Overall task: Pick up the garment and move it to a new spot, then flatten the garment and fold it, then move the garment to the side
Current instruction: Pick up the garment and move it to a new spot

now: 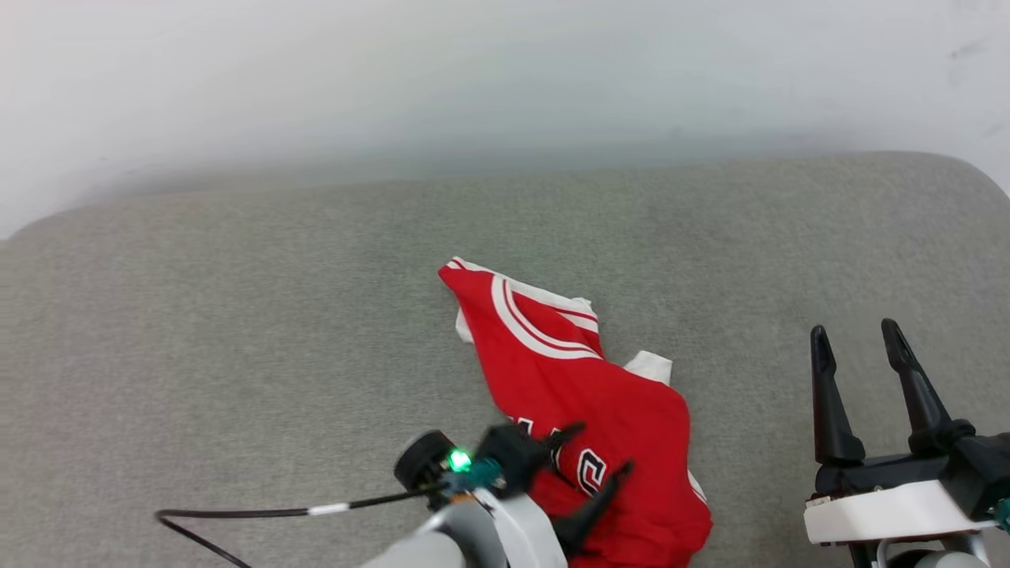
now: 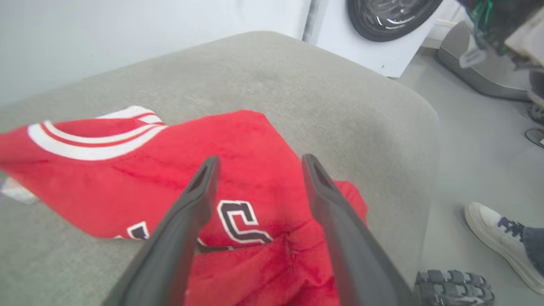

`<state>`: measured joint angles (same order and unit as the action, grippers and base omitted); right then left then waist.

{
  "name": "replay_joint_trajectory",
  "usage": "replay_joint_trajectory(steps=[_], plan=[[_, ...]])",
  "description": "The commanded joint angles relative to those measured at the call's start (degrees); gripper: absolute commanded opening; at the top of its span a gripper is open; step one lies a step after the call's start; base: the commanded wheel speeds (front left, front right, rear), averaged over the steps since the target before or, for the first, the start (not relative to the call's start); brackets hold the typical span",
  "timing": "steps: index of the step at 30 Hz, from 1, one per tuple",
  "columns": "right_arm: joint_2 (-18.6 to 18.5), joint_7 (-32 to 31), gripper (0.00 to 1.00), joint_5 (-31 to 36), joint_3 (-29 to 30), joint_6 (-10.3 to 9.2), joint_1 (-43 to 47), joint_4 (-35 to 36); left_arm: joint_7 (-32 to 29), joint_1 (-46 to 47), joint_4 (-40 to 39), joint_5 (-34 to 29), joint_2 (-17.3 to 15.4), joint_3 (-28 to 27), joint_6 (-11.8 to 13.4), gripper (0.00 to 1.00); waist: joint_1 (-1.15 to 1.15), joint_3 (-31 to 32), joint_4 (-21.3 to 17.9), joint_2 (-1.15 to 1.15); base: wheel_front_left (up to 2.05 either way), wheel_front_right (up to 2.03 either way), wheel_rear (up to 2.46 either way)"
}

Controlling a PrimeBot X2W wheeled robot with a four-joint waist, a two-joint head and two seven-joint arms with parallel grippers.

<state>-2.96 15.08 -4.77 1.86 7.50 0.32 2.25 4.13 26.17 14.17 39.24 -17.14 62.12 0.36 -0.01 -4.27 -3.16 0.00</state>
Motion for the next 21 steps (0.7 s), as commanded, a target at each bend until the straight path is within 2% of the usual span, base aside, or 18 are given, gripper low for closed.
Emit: replay_joint_trajectory(steps=[1, 7, 12, 16, 21], plan=[[0.14, 0.13, 1.0, 0.27, 0.09, -0.02, 0.83, 0.08, 2.43, 0.76, -0.56, 0.13, -0.45, -1.95, 0.9, 1.0, 0.01, 1.15, 1.42, 0.0, 0.0, 0.0, 0.0], [0.14, 0.13, 1.0, 0.41, -0.18, -0.02, 2.08, 0.28, 9.36, 1.49, -3.51, -0.11, -4.59, -10.02, 5.02, 1.0, 0.01, 2.94, 4.54, 0.0, 0.0, 0.0, 0.0], [0.12, 0.13, 1.0, 0.69, -1.08, -0.02, 2.88, -0.05, 11.09, -2.04, -7.88, -4.08, -9.07, -18.58, 9.95, 1.0, 0.01, 3.8, 6.27, 0.0, 0.0, 0.0, 0.0], [0.1, 0.13, 1.0, 0.63, -1.23, -0.03, 3.54, 0.02, 11.05, -10.12, -14.25, -9.77, -9.75, -27.98, 12.69, 1.0, 0.01, 3.82, 7.11, 0.0, 0.0, 0.0, 0.0], [0.11, 0.13, 1.0, -0.17, -1.5, -0.02, 3.78, -1.14, 11.07, -20.28, -19.31, -14.15, -6.82, -37.74, 12.1, 1.0, 0.01, 3.12, 8.0, 0.0, 0.0, 0.0, 0.0]])
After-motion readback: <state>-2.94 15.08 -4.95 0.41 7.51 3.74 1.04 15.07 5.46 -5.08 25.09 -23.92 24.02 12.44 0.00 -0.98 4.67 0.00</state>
